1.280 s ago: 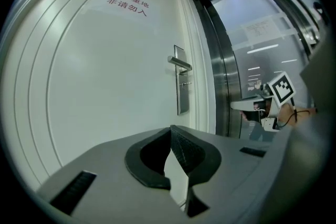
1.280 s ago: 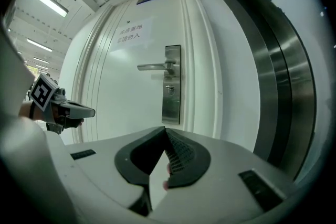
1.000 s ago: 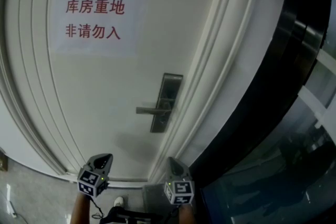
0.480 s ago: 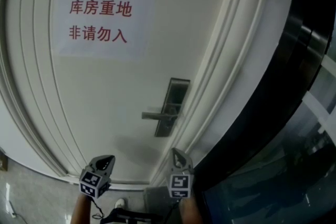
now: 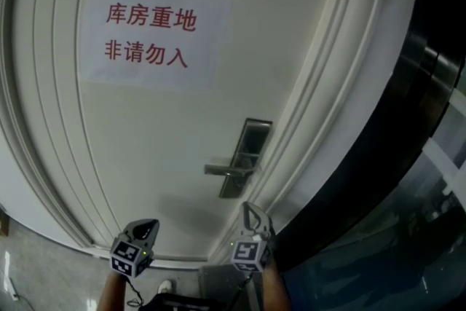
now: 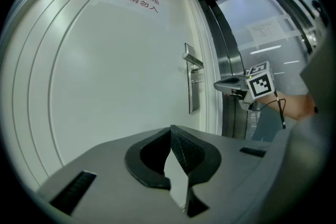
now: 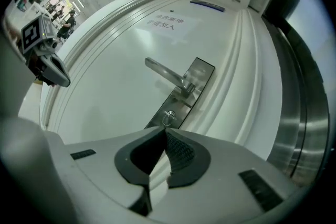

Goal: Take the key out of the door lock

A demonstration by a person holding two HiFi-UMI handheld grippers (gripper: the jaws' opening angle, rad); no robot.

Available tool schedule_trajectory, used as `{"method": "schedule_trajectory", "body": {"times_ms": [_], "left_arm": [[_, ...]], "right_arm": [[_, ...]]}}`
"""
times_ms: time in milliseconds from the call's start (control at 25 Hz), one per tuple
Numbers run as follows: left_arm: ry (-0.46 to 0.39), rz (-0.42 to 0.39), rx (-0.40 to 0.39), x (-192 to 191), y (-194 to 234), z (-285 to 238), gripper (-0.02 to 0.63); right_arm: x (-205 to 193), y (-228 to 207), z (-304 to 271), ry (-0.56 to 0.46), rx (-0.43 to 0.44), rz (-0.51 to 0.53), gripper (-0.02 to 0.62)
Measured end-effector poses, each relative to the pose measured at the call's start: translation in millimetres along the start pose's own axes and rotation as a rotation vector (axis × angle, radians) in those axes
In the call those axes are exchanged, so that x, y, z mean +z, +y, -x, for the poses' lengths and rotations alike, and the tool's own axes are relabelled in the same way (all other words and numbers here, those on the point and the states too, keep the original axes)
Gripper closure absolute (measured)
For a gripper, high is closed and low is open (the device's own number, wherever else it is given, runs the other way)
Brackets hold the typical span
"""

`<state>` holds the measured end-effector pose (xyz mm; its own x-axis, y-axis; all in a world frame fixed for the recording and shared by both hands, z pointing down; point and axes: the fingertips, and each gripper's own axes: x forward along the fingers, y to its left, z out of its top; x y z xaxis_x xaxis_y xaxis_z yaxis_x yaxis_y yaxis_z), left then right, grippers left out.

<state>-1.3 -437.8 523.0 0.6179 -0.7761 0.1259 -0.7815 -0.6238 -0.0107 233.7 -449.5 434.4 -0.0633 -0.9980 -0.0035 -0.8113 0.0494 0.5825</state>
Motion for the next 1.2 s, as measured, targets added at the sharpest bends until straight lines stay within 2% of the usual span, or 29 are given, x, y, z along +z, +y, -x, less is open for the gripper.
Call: {"method": "schedule_trajectory", "body": {"times_ms": [160,360,840,1080,1200], "left_arm": [[-0.001,0.008,0.004,-1.5,5.6,0.1,0.598],[-0.013,0.008,-0.003,0.4,9.2,-1.1,0.597],[-0.007,0.023,0.004,-2.7,19.2,-1.4,0.597],[-0.006,0.022,0.012,-2.5,22.4,-1.6,0.597],[-0.007,0.021,0.013,-3.1,23.4,-2.5,0.598]], "right_arm": [[2.4,0.9,-7.7,0.007,-0.016,0.13,0.586],[8.8,0.0,-15.6,0.039,-0.055,0.34,0.583],[17.4,-1.1,-25.7,0.05,-0.119,0.668,0.583],[22.4,1.3,-28.6,0.046,-0.108,0.765,0.581],[19.1,4.3,-31.5,0.055,-0.093,0.776,0.546]]}}
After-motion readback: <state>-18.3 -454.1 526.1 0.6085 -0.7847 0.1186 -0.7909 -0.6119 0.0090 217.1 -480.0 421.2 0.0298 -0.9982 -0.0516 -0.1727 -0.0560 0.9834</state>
